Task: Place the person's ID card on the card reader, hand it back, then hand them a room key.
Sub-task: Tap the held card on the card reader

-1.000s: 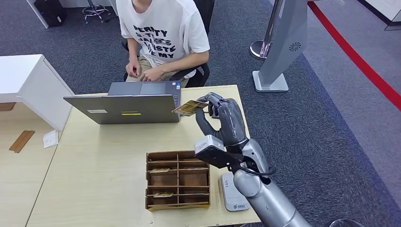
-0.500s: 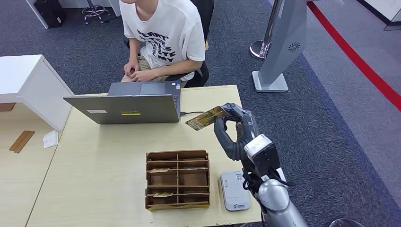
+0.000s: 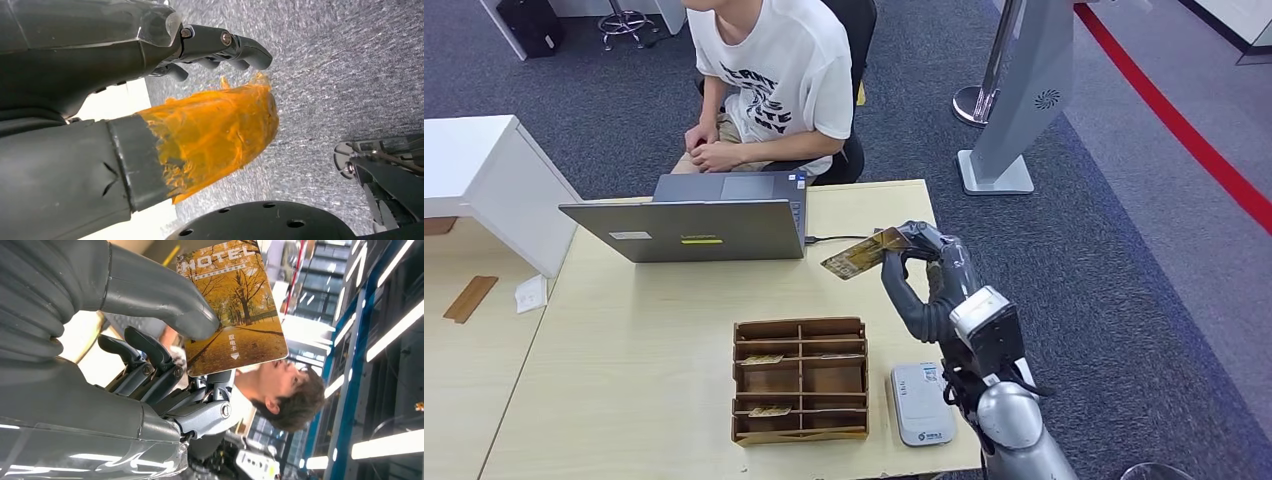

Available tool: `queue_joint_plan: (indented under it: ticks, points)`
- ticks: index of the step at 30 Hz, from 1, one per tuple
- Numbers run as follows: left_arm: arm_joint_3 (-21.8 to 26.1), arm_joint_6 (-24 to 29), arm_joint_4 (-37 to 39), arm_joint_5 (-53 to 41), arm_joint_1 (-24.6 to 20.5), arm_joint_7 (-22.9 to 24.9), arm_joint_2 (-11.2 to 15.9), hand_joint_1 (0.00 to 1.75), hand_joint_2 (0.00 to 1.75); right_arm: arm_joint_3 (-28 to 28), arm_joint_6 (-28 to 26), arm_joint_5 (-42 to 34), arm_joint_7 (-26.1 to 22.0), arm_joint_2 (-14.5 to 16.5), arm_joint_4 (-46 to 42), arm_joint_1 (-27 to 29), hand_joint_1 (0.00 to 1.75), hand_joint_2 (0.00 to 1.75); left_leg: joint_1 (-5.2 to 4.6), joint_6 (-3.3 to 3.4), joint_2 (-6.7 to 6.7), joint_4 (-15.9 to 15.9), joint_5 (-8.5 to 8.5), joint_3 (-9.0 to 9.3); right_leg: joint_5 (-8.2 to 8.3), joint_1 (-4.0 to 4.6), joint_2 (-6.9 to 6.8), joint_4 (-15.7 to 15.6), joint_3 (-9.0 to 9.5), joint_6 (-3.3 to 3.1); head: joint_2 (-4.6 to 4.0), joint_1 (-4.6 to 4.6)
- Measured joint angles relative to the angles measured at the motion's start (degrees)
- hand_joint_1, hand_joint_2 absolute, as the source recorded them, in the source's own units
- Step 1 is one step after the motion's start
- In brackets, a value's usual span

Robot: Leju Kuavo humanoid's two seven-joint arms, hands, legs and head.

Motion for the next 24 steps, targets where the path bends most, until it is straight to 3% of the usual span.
queue_joint_plan:
  ticks: [9,17,24]
  points:
    - [1.27,0.00,0.00,1.25,0.03,-0.44,0.05,0.00,0.00,-3.04,6.03,-2.96,0.14,-3.79,-0.36,5.49,1.75,1.75,-0.02,0.02,0.00,0.00,-0.02,-0.01,0.00,0.00,-0.01,-0.04,0.00,0.00,0.00,-0.01]
    - [2.43,0.08,0.00,2.16,0.16,-0.80,0.41,0.00,0.00,-7.78,10.28,1.30,0.02,-9.37,-0.36,11.59,1.75,1.75,-0.03,0.05,-0.02,0.00,-0.04,-0.02,-0.01,-0.01,-0.05,-0.06,0.02,0.01,0.00,0.01]
    - [2.94,0.21,0.00,2.27,0.16,-0.91,0.59,0.00,0.00,-8.75,11.96,4.92,0.56,-12.37,-0.25,13.24,1.75,1.75,-0.02,0.06,-0.01,0.00,-0.04,-0.02,-0.01,0.00,-0.05,-0.06,0.02,0.01,0.00,0.00]
